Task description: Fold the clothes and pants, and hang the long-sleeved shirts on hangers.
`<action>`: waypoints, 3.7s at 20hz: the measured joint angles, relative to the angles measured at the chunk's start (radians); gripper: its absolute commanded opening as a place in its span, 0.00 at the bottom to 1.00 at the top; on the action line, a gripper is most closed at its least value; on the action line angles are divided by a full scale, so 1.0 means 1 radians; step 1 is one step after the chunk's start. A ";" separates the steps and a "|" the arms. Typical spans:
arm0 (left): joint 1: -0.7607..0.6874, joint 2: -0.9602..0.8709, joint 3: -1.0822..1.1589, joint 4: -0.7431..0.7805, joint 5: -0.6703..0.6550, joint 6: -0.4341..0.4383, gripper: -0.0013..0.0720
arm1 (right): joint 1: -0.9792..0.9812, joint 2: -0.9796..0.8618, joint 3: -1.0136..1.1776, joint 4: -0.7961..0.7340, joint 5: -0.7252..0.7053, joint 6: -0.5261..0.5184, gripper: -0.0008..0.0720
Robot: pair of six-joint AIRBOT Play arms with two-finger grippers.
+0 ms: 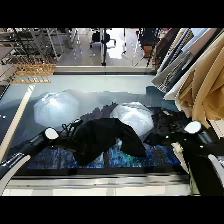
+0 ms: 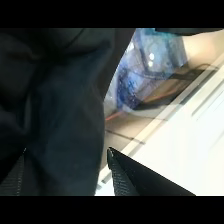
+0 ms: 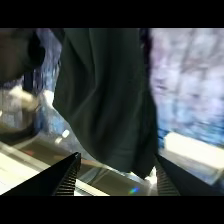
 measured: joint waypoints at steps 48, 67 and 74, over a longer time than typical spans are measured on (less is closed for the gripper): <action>0.457 -0.600 1.201 -0.112 -0.106 -0.079 0.54 | 0.082 -0.250 0.261 0.124 -0.401 0.112 0.72; 0.639 0.114 -0.097 0.446 -0.207 -0.338 0.91 | -0.260 -0.214 -0.025 -0.012 -0.005 -0.028 0.62; 0.645 0.048 -0.152 0.236 -0.084 -0.234 0.03 | -0.256 -0.274 -0.030 -0.008 -0.004 -0.034 0.44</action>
